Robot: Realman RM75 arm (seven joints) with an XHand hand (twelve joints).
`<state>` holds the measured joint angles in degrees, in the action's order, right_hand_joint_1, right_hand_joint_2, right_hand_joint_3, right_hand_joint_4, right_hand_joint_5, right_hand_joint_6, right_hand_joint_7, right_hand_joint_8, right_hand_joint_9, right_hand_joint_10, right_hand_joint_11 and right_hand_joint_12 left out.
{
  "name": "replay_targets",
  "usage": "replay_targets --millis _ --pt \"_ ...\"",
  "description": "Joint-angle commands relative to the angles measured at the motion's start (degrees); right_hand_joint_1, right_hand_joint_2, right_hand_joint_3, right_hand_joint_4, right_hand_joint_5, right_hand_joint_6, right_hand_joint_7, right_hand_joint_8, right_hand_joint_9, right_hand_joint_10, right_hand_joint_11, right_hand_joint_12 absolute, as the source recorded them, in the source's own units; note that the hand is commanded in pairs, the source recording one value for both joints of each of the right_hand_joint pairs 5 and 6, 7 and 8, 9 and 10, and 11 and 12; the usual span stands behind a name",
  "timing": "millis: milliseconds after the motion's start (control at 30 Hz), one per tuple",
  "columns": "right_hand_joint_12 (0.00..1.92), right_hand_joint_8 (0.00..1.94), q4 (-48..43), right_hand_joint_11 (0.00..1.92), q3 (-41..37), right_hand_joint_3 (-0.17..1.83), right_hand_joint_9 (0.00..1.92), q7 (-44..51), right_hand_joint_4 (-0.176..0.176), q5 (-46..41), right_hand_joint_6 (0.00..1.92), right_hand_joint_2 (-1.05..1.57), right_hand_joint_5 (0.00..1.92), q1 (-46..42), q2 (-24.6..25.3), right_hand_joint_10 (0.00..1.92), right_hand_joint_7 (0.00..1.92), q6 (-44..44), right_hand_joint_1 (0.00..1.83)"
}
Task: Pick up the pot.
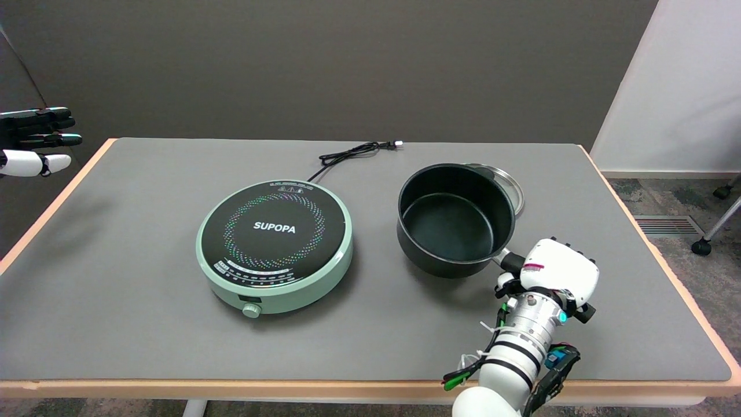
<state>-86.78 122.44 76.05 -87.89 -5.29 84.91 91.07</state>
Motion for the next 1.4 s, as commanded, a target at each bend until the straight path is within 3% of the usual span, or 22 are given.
replay_targets --millis 33,367,700,1067,1400 --pt "1.90 1.90 -0.55 1.90 -0.95 0.64 1.90 -1.08 -0.059 1.01 1.90 1.41 1.90 2.26 -0.88 1.90 1.90 -5.94 0.88" --pt "1.90 1.90 -2.33 1.90 -7.44 0.74 1.90 -0.02 -0.064 0.34 1.90 1.38 1.90 8.74 -4.46 1.90 1.90 -23.72 0.93" --pt "1.90 1.90 -6.86 1.90 -22.46 0.76 1.90 2.71 -0.060 -7.24 1.90 1.38 1.90 11.14 -9.58 1.90 1.90 -46.21 0.95" --pt "1.90 1.90 0.08 1.90 -34.89 0.79 1.90 2.33 -0.060 -20.00 1.90 1.38 1.90 16.74 -17.94 1.90 1.90 -68.48 0.96" --pt "1.90 1.90 7.96 1.90 -44.64 0.81 1.90 1.87 -0.060 -22.00 1.90 1.37 1.90 21.15 -20.86 1.90 1.90 -87.89 0.96"
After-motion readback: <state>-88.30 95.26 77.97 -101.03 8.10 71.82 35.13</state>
